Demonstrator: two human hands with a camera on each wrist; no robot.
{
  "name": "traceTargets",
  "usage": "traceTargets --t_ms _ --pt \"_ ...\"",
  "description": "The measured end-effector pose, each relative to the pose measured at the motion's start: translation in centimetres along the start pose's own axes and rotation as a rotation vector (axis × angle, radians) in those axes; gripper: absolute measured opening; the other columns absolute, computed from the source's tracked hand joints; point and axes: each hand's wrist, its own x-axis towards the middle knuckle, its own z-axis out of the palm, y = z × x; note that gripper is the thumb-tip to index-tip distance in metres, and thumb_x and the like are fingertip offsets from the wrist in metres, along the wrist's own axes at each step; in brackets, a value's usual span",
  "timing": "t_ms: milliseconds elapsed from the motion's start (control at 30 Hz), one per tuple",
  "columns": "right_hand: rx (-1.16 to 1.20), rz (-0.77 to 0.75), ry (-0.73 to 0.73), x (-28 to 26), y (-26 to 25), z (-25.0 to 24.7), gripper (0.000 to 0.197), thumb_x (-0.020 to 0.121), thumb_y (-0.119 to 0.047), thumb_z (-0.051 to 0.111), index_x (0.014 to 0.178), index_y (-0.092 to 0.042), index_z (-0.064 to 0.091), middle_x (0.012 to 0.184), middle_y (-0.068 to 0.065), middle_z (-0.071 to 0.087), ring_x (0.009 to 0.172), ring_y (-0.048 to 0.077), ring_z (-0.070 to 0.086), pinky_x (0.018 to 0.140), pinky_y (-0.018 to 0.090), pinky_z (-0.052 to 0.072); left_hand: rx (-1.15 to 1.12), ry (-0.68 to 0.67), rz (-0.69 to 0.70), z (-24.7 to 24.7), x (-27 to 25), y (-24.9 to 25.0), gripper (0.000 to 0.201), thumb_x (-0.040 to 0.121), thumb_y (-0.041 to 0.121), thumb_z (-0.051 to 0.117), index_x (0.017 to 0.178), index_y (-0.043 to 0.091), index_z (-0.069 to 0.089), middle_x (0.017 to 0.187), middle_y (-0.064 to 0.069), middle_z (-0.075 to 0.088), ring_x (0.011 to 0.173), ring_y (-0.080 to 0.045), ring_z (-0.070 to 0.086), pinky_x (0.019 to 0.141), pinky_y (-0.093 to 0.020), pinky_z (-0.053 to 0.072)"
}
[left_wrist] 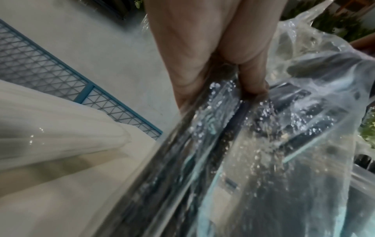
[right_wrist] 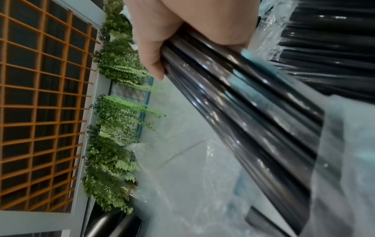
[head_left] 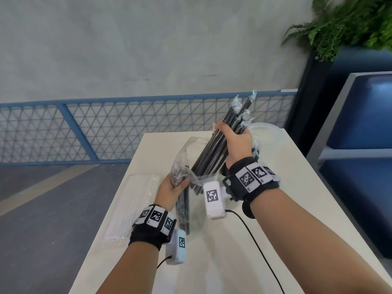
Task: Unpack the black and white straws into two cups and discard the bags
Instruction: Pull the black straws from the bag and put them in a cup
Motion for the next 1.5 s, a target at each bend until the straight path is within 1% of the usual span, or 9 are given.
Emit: traceTargets --t_ms 200,400,533,667,767,933,1067,1200,1500 --pt "0.123 -0.017 0.077 0.2 -1.9 -0.3 0.017 0.077 -0.002 0.070 0.083 -0.011 0.057 0.072 0.007 0.060 0.060 0.021 0.058 0.060 0.031 0.054 -0.001 0.058 -0.060 0.0 0.3 -0.1 0.024 0.083 0.016 0.067 0.106 0.011 0.061 0.100 -0.007 0.068 0.100 -0.023 0.063 0.093 -0.035 0.047" --pt "0.181 -0.151 0.143 0.9 -5.2 -0.4 0.025 0.074 -0.003 0.072 0.087 -0.016 0.055 0.091 0.011 0.066 0.088 0.031 0.066 0.087 0.055 0.053 -0.049 0.179 -0.123 -0.1 0.2 -0.2 0.025 0.085 0.009 0.065 0.109 0.003 0.059 0.084 -0.003 0.065 0.078 -0.017 0.062 0.058 -0.008 0.047" --pt "0.150 -0.267 0.183 1.2 -6.5 -0.9 0.028 0.075 -0.008 0.073 0.080 -0.021 0.049 0.085 -0.003 0.064 0.076 0.006 0.067 0.072 0.027 0.058 -0.046 0.351 -0.163 -0.9 0.7 -1.0 0.035 0.085 0.017 0.067 0.112 -0.003 0.058 0.095 -0.013 0.063 0.089 -0.026 0.061 0.071 -0.027 0.045" --pt "-0.054 -0.365 0.137 1.5 -5.1 -1.4 0.027 0.072 -0.012 0.076 0.092 -0.016 0.058 0.092 0.005 0.068 0.089 0.025 0.068 0.085 0.045 0.056 -0.077 0.383 -0.138 -0.8 0.7 -0.9 0.032 0.085 0.015 0.066 0.110 -0.003 0.059 0.097 -0.013 0.063 0.086 -0.021 0.058 0.067 -0.020 0.046" --pt "-0.282 -0.325 0.058 1.2 -2.1 -1.9 0.029 0.075 -0.015 0.075 0.096 -0.019 0.055 0.093 -0.004 0.065 0.089 0.016 0.065 0.085 0.033 0.055 -0.120 0.328 -0.084 -0.1 0.6 -0.4 0.017 0.085 0.009 0.065 0.100 0.004 0.061 0.084 -0.005 0.064 0.076 -0.016 0.061 0.055 -0.006 0.046" --pt "-0.522 -0.293 0.006 1.5 1.5 -3.6 0.030 0.073 -0.019 0.077 0.097 -0.014 0.059 0.086 -0.005 0.064 0.075 0.004 0.060 0.069 0.008 0.048 -0.174 0.269 -0.080 0.4 0.3 -0.4 0.010 0.084 0.010 0.066 0.082 0.018 0.061 0.081 -0.001 0.066 0.072 -0.013 0.066 0.069 -0.025 0.053" --pt "-0.601 -0.222 -0.021 2.3 2.7 -4.6 0.035 0.073 -0.017 0.077 0.102 -0.007 0.062 0.090 0.001 0.067 0.081 0.013 0.062 0.072 0.016 0.050 -0.177 0.245 -0.072 0.2 0.0 -0.8 0.008 0.084 0.012 0.066 0.082 0.018 0.062 0.079 -0.001 0.067 0.071 -0.010 0.065 0.061 -0.017 0.053" --pt "-0.645 -0.168 -0.081 2.6 3.4 -5.4 0.036 0.073 -0.012 0.077 0.104 -0.002 0.062 0.090 0.006 0.066 0.078 0.014 0.060 0.057 0.002 0.044 -0.212 0.205 -0.104 0.6 0.0 -1.1 0.010 0.082 0.012 0.068 0.092 0.012 0.064 0.087 -0.006 0.070 0.081 -0.020 0.067 0.076 -0.030 0.054" --pt "-0.801 -0.170 -0.065 1.6 3.4 -6.5 0.068 0.072 -0.024 0.078 0.128 -0.007 0.044 0.123 0.007 0.057 0.116 0.019 0.054 0.102 0.029 0.041 -0.223 0.138 -0.073 0.9 -0.6 -0.8 0.013 0.083 0.008 0.065 0.090 0.019 0.066 0.089 -0.002 0.071 0.084 -0.013 0.068 0.074 -0.020 0.050"
